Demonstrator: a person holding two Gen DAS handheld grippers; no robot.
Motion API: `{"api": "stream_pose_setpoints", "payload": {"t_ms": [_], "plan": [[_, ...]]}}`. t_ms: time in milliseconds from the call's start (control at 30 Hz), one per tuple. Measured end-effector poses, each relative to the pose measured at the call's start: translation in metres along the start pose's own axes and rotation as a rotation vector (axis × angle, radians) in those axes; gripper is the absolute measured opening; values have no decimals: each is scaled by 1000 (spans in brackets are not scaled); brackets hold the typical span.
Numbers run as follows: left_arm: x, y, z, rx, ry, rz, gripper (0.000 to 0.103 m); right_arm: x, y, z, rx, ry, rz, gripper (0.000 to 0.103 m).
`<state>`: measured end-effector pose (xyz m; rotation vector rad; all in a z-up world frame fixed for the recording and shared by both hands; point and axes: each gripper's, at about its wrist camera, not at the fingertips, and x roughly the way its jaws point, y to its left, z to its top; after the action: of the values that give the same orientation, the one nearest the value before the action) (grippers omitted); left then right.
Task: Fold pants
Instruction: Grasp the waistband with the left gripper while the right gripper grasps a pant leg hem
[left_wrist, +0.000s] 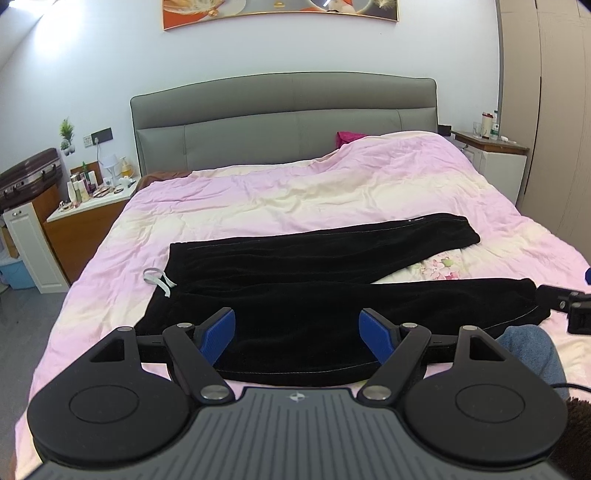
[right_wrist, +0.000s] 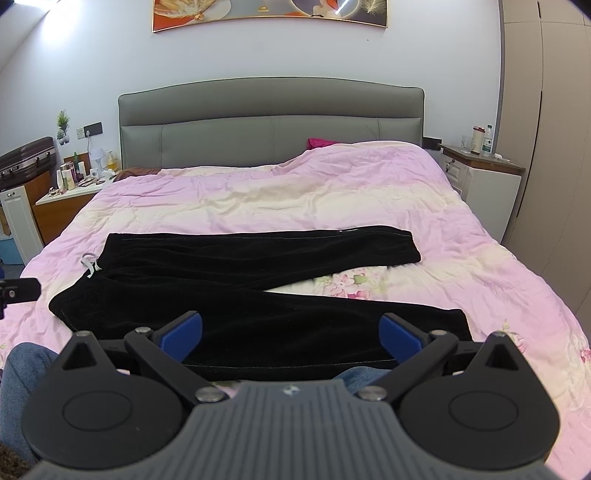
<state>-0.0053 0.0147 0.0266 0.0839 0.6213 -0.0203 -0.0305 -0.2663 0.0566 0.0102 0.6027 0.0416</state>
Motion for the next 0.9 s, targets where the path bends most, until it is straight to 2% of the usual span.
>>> {"api": "stream_pose_setpoints", "payload": {"t_ms": [133, 267, 400, 433, 467, 533, 600, 700, 800, 900], "plan": [[10, 8, 8, 28, 23, -44, 90, 6, -11, 5, 5, -3, -7, 98], [29, 25, 16, 89, 26, -83, 85, 20, -31, 13, -18, -46, 67, 98], [60, 43, 20, 196, 52, -62, 80, 49, -57, 25, -97, -48, 123, 98], [69, 48, 19, 224, 57, -53, 78, 57, -63, 27, -115, -40, 147, 93], [79, 52, 19, 263, 66, -48, 77, 68, -71, 31, -138, -26, 172, 90], [100, 60, 17, 335, 89, -47, 75, 91, -87, 37, -174, 4, 197, 74], [121, 67, 12, 403, 125, -57, 74, 116, -103, 42, -207, 43, 202, 66], [152, 77, 2, 495, 188, -69, 73, 152, -127, 46, -248, 124, 236, 49], [180, 88, -10, 593, 244, -52, 73, 186, -150, 46, -315, 219, 278, 47], [210, 99, -19, 637, 322, -60, 73, 222, -168, 38, -484, 344, 262, 46]]}}
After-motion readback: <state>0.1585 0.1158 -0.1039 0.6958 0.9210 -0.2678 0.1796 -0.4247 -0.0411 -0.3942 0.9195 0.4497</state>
